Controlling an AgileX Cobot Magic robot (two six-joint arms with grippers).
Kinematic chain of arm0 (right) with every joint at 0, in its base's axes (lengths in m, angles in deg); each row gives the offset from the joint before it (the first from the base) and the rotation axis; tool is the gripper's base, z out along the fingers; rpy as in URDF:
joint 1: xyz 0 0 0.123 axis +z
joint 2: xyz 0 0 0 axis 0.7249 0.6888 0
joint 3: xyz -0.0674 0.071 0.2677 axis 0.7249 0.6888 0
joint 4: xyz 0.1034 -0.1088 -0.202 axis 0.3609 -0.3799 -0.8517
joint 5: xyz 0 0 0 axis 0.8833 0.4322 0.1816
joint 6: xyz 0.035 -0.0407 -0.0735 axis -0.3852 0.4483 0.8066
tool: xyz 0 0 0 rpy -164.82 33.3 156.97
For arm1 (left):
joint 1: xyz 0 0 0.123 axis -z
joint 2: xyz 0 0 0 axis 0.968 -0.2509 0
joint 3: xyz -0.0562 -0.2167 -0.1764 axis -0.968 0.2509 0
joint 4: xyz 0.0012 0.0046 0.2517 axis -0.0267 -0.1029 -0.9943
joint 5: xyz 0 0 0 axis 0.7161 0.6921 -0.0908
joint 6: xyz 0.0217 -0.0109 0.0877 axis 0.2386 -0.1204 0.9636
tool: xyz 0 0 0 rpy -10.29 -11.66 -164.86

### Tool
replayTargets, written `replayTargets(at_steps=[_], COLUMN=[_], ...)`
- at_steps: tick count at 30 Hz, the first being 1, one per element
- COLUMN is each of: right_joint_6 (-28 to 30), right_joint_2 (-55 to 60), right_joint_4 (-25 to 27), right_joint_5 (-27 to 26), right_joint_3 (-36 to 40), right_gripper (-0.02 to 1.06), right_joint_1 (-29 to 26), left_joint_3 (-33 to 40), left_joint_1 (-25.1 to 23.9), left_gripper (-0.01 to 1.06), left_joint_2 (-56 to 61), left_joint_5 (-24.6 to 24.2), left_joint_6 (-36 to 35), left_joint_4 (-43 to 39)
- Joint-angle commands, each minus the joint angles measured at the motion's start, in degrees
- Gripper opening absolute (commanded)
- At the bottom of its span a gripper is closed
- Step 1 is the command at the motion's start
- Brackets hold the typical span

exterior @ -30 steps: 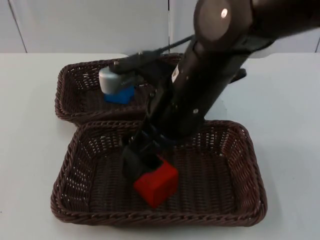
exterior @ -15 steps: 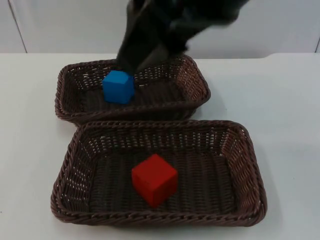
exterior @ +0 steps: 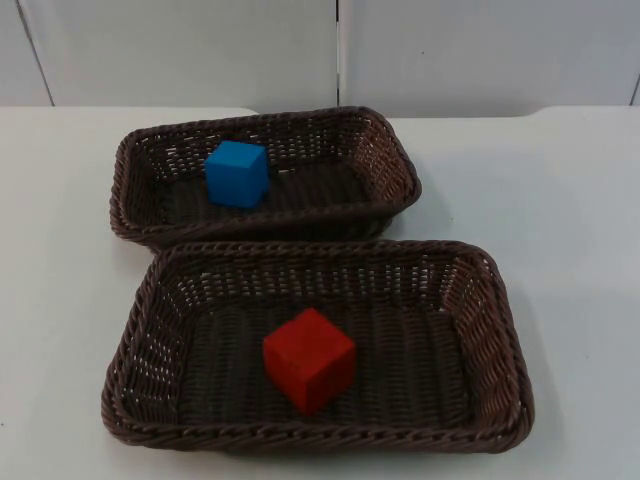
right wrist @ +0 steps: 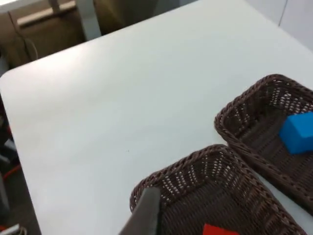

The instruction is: Pick up one cube with the left hand and place it into the upper basket. Pick up one cube with the right hand and place it into the lower basket.

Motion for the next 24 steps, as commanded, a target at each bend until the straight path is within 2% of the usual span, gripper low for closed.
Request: replayTargets(at_steps=[1, 3, 10, 13, 18, 24], right_joint_6=[0.1, 0.2, 0.2, 0.2, 0.2, 0.2], right_joint_2=[-3.3, -8.3, -20.7, -28.7, -38.8, -49.7], right_joint_4=[0.2, -0.1, -0.4, -0.4, -0.4, -3.3], right_joint_5=[-3.6, -6.8, -10.4, -10.3, -9.1, -3.2], right_joint_3=[3.6, 9.2, 19.8, 24.1, 26.8, 27.0], right_gripper=[0.84, 0.84, 0.84, 0.84, 0.84, 0.84], right_joint_1=[0.4, 0.4, 0.4, 0.4, 0.4, 0.4], left_joint_3=[0.2, 0.2, 0.2, 0.3, 0.8, 3.0], left_joint_1=[0.4, 0.4, 0.4, 0.4, 0.4, 0.4], left_gripper=[1.05, 1.05, 1.05, 1.05, 1.05, 1.05], left_joint_2=[1.6, 3.9, 6.7, 6.7, 6.7, 6.7], left_joint_5=[-2.3, -5.3, -10.9, -13.9, -15.1, -15.8], left_joint_6=[-0.3, -0.3, -0.3, -0.3, -0.3, -2.1], left_joint_4=[0.8, 0.8, 0.0, -0.1, -1.4, -3.7])
